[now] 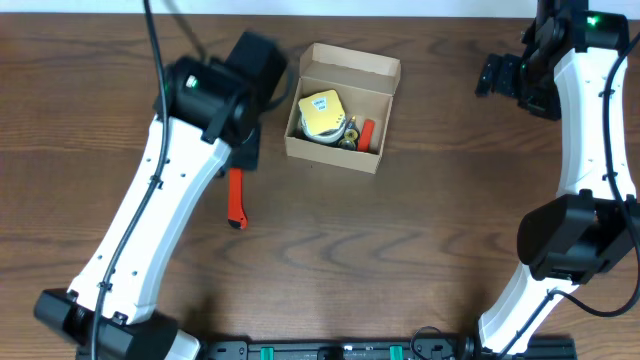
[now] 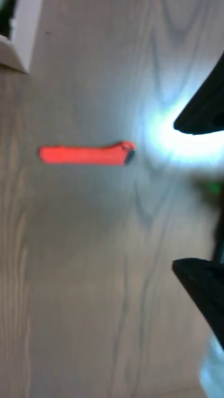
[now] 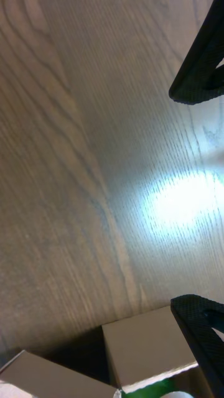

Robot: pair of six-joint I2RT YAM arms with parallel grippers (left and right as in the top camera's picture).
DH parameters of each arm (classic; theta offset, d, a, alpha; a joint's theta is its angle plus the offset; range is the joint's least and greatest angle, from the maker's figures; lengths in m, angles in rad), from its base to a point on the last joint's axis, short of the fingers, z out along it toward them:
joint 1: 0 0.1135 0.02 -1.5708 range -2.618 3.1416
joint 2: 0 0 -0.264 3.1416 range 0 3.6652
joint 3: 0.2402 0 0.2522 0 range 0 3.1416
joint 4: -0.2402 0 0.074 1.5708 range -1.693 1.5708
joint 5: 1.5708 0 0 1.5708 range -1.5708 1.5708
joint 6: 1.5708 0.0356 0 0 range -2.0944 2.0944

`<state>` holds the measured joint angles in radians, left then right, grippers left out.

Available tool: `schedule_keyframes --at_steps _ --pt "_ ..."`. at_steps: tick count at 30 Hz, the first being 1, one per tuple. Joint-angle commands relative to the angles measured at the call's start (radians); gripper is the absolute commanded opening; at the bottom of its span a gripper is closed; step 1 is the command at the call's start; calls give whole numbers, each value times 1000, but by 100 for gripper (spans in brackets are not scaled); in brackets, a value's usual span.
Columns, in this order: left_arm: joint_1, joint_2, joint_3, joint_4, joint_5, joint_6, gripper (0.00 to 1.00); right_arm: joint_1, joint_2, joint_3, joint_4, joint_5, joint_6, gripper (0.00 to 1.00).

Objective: Pack container
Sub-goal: 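Move the left gripper to the long red utility knife, then grasp the long red utility knife with the left gripper and lift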

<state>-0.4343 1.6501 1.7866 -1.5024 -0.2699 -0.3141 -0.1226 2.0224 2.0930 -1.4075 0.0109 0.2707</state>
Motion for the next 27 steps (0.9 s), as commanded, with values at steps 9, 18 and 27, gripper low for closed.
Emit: schedule_keyframes --at_steps 9,18,27 --pt "59 68 -471 400 249 24 85 0 6 -3 4 -16 14 99" --pt "207 177 -496 472 398 141 83 0 6 -3 5 -16 14 99" --pt "266 252 -496 521 458 212 82 0 6 -3 10 -16 14 99"
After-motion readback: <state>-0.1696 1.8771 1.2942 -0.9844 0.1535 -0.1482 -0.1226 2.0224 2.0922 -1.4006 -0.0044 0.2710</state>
